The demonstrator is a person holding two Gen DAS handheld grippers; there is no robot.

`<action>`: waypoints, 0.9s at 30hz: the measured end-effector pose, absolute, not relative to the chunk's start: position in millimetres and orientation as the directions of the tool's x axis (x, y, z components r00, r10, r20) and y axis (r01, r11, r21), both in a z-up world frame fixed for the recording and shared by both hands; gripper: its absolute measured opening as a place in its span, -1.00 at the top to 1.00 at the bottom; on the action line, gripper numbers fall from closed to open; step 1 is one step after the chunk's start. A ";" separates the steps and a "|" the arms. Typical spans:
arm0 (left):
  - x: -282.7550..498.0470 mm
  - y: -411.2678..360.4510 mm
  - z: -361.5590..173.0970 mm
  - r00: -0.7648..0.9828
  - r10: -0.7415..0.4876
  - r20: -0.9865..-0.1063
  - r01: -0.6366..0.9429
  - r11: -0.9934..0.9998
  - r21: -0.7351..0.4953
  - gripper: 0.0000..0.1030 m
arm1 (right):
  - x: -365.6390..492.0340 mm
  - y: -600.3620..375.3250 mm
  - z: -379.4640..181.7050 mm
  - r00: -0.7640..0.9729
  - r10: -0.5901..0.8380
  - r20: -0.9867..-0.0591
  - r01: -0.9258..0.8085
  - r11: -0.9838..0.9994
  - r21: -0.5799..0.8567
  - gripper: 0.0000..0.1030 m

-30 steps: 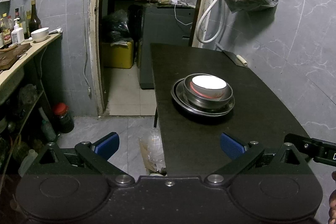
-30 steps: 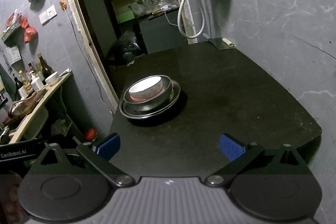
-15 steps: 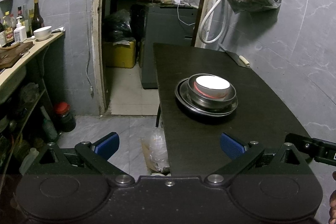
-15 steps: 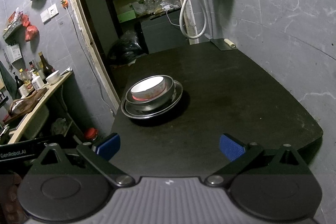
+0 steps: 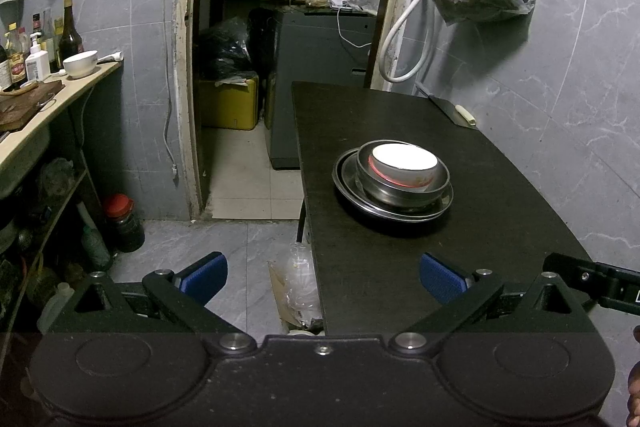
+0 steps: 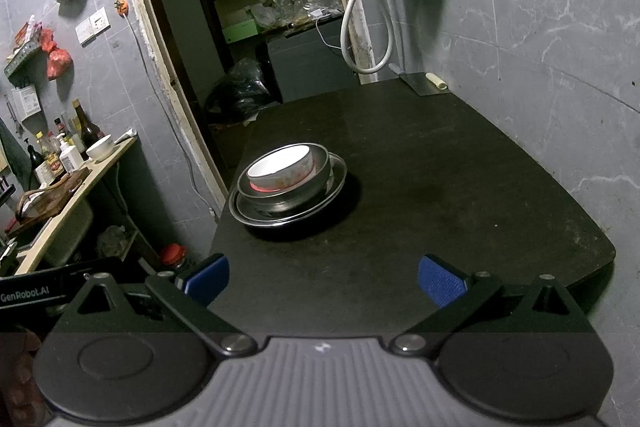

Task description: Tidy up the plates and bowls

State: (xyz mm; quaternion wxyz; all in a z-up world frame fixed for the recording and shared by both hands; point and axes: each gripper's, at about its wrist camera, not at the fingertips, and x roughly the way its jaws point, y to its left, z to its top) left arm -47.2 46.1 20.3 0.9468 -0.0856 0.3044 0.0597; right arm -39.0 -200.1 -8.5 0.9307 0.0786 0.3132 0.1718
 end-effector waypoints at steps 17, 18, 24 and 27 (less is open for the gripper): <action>-45.1 43.5 17.0 0.806 0.057 -0.589 -0.156 0.980 -0.120 -0.98 | -33.6 -205.8 -13.5 0.736 0.372 -0.566 -0.266 0.927 0.263 -1.00; -45.3 43.3 17.4 0.806 0.057 -0.589 -0.157 0.980 -0.120 -0.98 | -32.1 -206.4 -14.0 0.735 0.372 -0.567 -0.266 0.927 0.264 -1.00; -43.3 40.5 16.0 0.806 0.054 -0.590 -0.154 0.981 -0.121 -0.98 | -28.4 -210.4 -16.5 0.729 0.373 -0.574 -0.263 0.927 0.268 -1.00; -41.4 39.5 14.8 0.803 0.053 -0.593 -0.150 0.982 -0.115 -0.98 | -27.4 -212.6 -17.0 0.728 0.372 -0.576 -0.260 0.927 0.270 -1.00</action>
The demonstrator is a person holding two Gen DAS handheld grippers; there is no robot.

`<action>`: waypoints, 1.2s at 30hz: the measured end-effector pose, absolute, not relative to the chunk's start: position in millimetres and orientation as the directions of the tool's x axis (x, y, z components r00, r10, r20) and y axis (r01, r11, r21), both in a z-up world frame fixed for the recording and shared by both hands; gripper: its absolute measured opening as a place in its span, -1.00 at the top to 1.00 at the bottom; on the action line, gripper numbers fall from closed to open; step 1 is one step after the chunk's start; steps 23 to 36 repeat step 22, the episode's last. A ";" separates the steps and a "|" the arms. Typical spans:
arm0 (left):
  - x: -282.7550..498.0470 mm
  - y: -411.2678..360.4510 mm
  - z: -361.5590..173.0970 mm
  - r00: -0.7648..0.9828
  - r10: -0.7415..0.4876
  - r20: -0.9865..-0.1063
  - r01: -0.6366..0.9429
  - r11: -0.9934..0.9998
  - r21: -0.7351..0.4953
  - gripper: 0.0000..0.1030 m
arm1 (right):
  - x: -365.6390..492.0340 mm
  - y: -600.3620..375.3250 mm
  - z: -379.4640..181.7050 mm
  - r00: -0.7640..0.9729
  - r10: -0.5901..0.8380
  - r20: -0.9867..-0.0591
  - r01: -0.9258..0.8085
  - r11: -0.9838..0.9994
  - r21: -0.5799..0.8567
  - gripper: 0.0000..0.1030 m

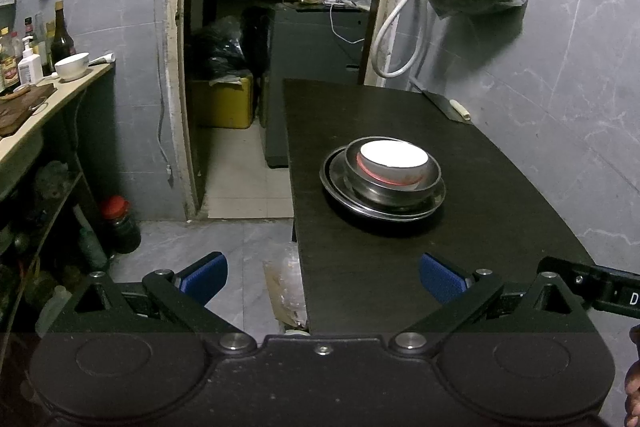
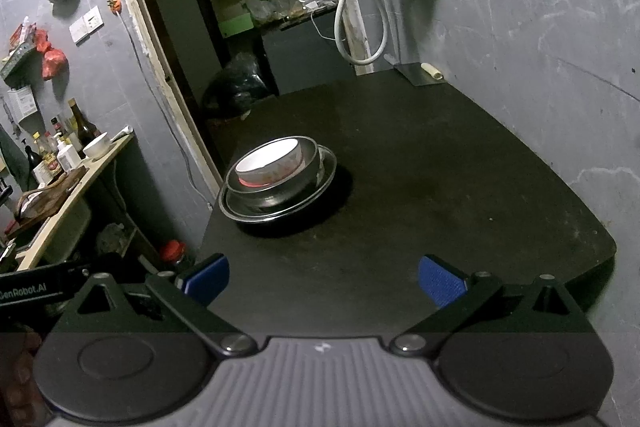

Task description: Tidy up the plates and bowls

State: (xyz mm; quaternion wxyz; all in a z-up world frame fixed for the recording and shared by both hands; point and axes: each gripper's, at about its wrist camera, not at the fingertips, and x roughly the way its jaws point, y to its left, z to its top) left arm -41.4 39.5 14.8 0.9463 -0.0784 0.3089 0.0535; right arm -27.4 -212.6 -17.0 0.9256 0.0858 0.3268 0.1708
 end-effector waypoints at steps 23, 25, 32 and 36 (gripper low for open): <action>-29.5 36.2 15.0 0.794 0.078 -0.602 -0.174 0.979 -0.102 -0.98 | -15.0 -217.7 -20.8 0.715 0.368 -0.594 -0.253 0.929 0.271 -1.00; -29.5 36.2 15.0 0.794 0.078 -0.602 -0.174 0.979 -0.102 -0.98 | -15.0 -217.7 -20.8 0.715 0.368 -0.594 -0.253 0.929 0.271 -1.00; -29.5 36.2 15.0 0.794 0.078 -0.602 -0.174 0.979 -0.102 -0.98 | -15.0 -217.7 -20.8 0.715 0.368 -0.594 -0.253 0.929 0.271 -1.00; -29.5 36.2 15.0 0.794 0.078 -0.602 -0.174 0.979 -0.102 -0.98 | -15.0 -217.7 -20.8 0.715 0.368 -0.594 -0.253 0.929 0.271 -1.00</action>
